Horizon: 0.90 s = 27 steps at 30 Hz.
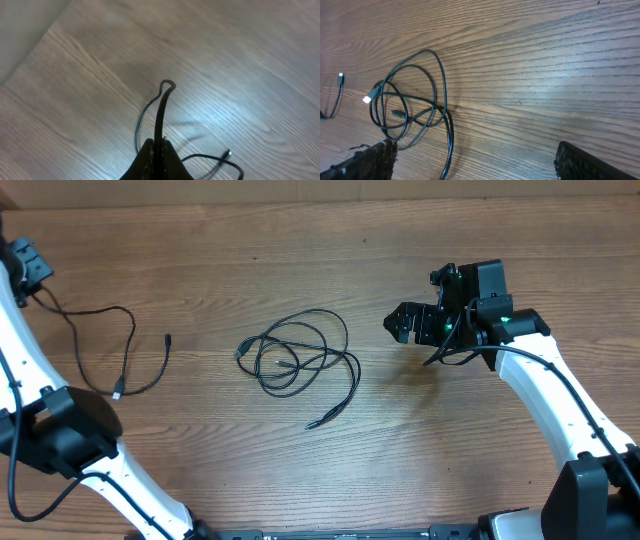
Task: Untangle cables
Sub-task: 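Lift the left gripper and drag one cable strand far left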
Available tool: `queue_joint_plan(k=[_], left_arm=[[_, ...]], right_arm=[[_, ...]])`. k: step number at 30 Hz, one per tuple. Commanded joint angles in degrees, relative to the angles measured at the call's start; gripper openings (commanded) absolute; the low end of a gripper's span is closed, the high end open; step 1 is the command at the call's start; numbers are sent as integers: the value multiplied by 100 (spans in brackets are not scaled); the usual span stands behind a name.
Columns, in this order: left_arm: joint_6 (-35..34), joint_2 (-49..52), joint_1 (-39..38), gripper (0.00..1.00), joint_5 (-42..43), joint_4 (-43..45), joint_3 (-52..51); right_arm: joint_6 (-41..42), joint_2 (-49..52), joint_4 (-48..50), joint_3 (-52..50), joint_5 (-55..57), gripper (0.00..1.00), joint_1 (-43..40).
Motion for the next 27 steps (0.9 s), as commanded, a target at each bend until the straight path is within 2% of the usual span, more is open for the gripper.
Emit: queue_joint_plan(k=[1,10,15,16,17,18,19,21,22,23,24,25,27], left_arm=[[-125,94,289,4,24,52,44],[-424,96,1224,4,22,105,44],[-918,96,1779,4,92,4,44],[-1005,96,1847,8,94,-7,44],[-1082,96,1897,17,96,-13,44],[-1150,96,1947,31,96,-31,44],[-1191,96,1989,35,103,-46,44],[-1191,96,2052,34,168,-44,44],[-1196,96,2070,41,188,-44,44],[-1193,96,2081,57,219,-46,44],[-1196,96,2085,82,229,-46,44],[-1191,96,2085,100,262,-46,44],[-1185,96,2083,100,457,-42,44]], right_arm=[[-17,7,39,-74,0,100,-13],[-17,7,42,-74,0,100,-13],[-17,7,63,-74,0,100,-13],[-15,7,83,-74,-2,100,-13],[-15,7,90,-74,-2,100,-13],[-15,7,103,-74,-2,100,-13],[-15,7,105,-74,-2,100,-13],[-15,7,103,-74,-2,100,-13],[-15,7,103,-74,-2,100,-13],[-15,7,103,-74,-2,100,-13],[-15,7,103,-74,-2,100,-13],[-15,7,105,-74,-2,100,-13],[-15,7,105,-74,-2,100,-13]])
